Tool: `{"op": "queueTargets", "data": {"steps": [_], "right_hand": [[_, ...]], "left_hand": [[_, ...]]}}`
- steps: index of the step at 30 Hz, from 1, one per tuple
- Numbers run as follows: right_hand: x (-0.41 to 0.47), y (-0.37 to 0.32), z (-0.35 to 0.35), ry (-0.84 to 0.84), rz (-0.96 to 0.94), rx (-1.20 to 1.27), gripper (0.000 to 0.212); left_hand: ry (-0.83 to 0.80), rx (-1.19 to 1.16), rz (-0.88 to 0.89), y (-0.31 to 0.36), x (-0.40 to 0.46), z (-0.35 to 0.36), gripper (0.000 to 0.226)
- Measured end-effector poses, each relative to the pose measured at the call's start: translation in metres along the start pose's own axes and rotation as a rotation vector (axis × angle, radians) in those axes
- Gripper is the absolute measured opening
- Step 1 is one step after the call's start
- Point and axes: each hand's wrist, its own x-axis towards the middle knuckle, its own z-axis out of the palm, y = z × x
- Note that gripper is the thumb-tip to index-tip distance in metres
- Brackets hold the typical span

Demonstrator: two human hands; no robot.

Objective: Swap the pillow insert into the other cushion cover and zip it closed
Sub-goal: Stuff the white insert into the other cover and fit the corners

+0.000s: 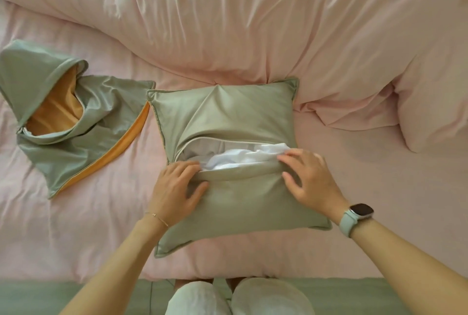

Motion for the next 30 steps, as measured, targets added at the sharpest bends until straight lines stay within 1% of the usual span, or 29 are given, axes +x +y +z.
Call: {"op": "queueTargets", "data": {"steps": [2,3,4,6,8,11,13,14,15,16,19,20,22,24,26,27,28,29,30], "right_hand": [[-0.004,0.005,0.002,0.071,0.101,0.034,0.040],[-0.005,0.006,0.006,0.053,0.119,0.057,0.040],[-0.006,0.005,0.010,0.012,0.121,0.064,0.039],[-0.004,0.004,0.017,-0.048,0.113,0.045,0.034],[0.000,0.005,0.016,-0.085,0.078,0.009,0.030],[0.003,0.009,0.004,-0.166,-0.064,-0.081,0.036],[0.002,0.004,0.002,-0.278,-0.170,-0.202,0.046],[0.002,0.000,0.005,-0.382,-0.188,-0.259,0.054],[0.002,-0.006,0.008,-0.491,-0.167,-0.299,0.062],[0.003,-0.009,0.011,-0.550,-0.128,-0.328,0.064],[0.013,-0.005,0.012,-0.575,0.008,-0.349,0.046],[0.011,-0.004,0.011,-0.562,0.034,-0.360,0.043],[0.001,-0.002,0.014,-0.488,0.098,-0.361,0.042],[-0.017,-0.007,0.018,-0.307,0.177,-0.243,0.044],[-0.030,-0.020,0.020,-0.044,0.189,-0.111,0.034],[-0.032,-0.030,0.020,0.065,0.157,-0.069,0.027],[-0.030,-0.043,0.023,0.135,0.094,-0.023,0.023],[-0.024,-0.058,0.024,0.167,0.015,0.030,0.023],[-0.019,-0.073,0.028,0.146,-0.056,0.085,0.026]], "left_hand": [[0.125,-0.112,0.026,0.002,-0.006,-0.001,0.023],[0.149,-0.127,0.043,0.005,-0.008,-0.001,0.020],[0.139,-0.135,0.065,0.007,-0.009,0.000,0.023],[0.066,-0.123,0.070,0.009,-0.009,0.001,0.040],[0.041,-0.020,0.046,0.006,-0.005,0.000,0.051],[0.081,0.211,0.086,-0.002,-0.002,-0.002,0.057],[0.055,0.290,0.099,-0.008,0.003,-0.004,0.057],[0.028,0.319,0.097,-0.012,0.007,-0.005,0.057],[-0.008,0.342,0.086,-0.015,0.011,-0.005,0.057],[-0.041,0.350,0.062,-0.017,0.014,-0.004,0.055],[-0.090,0.292,-0.058,-0.016,0.026,0.001,0.048],[-0.090,0.252,-0.094,-0.013,0.028,0.003,0.047],[0.012,0.185,-0.116,-0.004,0.023,0.005,0.044],[0.144,0.073,-0.131,0.007,0.010,0.004,0.036],[0.256,-0.112,-0.218,0.015,-0.011,0.004,0.037],[0.288,-0.195,-0.307,0.018,-0.023,0.003,0.044],[0.307,-0.259,-0.423,0.020,-0.035,0.002,0.052],[0.319,-0.316,-0.567,0.022,-0.047,0.001,0.059],[0.328,-0.376,-0.740,0.025,-0.059,-0.001,0.064]]}}
